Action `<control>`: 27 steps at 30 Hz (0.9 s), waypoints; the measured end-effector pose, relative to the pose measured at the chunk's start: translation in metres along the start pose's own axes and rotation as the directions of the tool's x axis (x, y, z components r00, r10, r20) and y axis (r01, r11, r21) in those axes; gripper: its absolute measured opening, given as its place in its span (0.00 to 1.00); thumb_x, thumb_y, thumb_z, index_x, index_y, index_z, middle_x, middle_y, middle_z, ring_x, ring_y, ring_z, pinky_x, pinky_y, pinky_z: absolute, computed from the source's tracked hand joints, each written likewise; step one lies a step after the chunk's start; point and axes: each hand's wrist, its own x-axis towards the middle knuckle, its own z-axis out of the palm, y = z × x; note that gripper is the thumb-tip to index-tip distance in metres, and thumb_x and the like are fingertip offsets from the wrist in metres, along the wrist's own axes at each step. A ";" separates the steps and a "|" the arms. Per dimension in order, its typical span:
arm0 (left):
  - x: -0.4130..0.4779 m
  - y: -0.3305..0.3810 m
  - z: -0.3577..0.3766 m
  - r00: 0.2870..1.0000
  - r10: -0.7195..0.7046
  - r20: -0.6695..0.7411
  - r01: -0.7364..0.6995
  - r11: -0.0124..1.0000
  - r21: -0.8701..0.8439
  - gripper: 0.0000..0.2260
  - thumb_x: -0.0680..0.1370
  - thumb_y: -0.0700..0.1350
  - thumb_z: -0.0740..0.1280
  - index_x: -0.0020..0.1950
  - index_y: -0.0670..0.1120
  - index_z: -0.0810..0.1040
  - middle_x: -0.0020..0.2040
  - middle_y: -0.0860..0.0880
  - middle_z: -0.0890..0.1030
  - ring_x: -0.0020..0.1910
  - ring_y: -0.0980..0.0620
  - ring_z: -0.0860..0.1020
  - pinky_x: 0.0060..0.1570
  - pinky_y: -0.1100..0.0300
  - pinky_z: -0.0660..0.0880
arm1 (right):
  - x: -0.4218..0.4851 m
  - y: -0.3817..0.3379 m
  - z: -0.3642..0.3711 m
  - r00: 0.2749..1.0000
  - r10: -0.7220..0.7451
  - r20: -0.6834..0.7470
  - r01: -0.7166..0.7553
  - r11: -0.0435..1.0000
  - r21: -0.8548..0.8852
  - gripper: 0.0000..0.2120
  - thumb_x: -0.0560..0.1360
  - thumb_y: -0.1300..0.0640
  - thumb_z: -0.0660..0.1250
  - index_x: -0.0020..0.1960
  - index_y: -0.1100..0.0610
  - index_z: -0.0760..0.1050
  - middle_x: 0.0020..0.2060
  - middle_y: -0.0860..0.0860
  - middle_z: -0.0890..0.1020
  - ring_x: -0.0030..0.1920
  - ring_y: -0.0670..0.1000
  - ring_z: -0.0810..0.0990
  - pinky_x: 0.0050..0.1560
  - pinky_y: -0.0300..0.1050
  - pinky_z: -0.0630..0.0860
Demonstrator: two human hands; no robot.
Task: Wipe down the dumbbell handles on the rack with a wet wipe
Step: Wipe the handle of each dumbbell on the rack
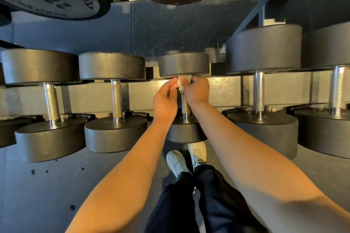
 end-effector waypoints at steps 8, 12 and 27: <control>-0.041 -0.028 0.005 0.983 -0.180 0.045 0.175 0.979 0.109 0.14 0.85 0.40 0.58 0.65 0.51 0.79 0.59 0.55 0.82 0.60 0.57 0.78 0.63 0.61 0.73 | -0.012 0.026 -0.027 0.981 -0.014 0.193 0.044 0.988 -0.148 0.21 0.82 0.53 0.65 0.31 0.56 0.70 0.30 0.48 0.72 0.30 0.43 0.69 0.28 0.30 0.64; -0.048 -0.027 0.006 0.973 -0.231 0.020 0.227 0.967 0.115 0.17 0.84 0.37 0.56 0.64 0.54 0.77 0.60 0.55 0.82 0.59 0.57 0.78 0.55 0.67 0.72 | -0.021 0.037 -0.037 0.954 0.085 0.287 -0.035 0.984 -0.176 0.12 0.81 0.53 0.66 0.44 0.58 0.82 0.40 0.50 0.79 0.38 0.46 0.75 0.42 0.38 0.69; -0.038 -0.007 0.026 0.983 -0.163 -0.087 0.182 0.937 0.298 0.17 0.84 0.45 0.55 0.67 0.65 0.72 0.50 0.62 0.80 0.47 0.59 0.79 0.45 0.59 0.76 | -0.001 -0.007 -0.020 0.926 0.325 0.191 -0.377 0.813 0.444 0.05 0.79 0.58 0.69 0.53 0.54 0.76 0.47 0.52 0.81 0.42 0.49 0.80 0.31 0.36 0.76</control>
